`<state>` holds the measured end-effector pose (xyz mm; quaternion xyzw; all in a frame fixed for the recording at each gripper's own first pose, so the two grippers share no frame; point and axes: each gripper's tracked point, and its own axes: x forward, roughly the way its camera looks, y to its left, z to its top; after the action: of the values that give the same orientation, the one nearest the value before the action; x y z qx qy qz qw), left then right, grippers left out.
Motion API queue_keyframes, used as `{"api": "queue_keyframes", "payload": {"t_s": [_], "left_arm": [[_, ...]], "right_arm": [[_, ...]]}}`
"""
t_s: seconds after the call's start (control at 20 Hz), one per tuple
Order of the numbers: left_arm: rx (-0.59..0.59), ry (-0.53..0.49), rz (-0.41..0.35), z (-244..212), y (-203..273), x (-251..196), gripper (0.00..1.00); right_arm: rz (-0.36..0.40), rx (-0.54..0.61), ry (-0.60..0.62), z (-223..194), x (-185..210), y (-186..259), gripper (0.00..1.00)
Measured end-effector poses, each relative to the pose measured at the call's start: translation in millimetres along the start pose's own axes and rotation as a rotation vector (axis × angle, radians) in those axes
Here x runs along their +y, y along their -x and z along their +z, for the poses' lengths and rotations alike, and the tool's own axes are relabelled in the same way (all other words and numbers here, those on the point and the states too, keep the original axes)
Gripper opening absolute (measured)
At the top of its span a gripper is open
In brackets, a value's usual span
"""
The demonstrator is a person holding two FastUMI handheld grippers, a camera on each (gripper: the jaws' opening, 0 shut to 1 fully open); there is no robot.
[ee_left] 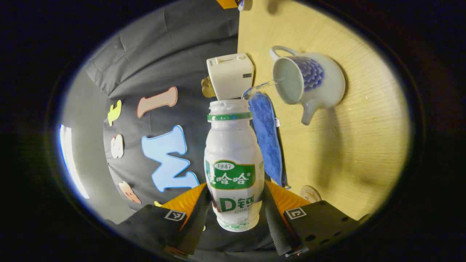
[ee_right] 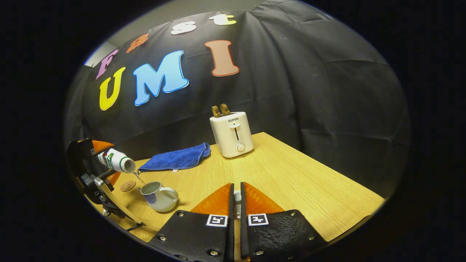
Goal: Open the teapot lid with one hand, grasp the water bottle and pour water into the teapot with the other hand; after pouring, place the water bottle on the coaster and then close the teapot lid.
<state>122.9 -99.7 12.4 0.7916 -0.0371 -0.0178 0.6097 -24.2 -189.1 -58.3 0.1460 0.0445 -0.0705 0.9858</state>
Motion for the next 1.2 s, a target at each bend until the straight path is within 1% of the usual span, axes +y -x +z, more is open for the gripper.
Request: {"api": "queue_keyframes", "payload": {"t_s": [1.2], "left_arm": [[-0.013, -0.137, 0.02, -2, -2, 15, 0.89]], "right_arm": [[0.006, 0.002, -0.001, -1, -2, 0, 0.06]]}}
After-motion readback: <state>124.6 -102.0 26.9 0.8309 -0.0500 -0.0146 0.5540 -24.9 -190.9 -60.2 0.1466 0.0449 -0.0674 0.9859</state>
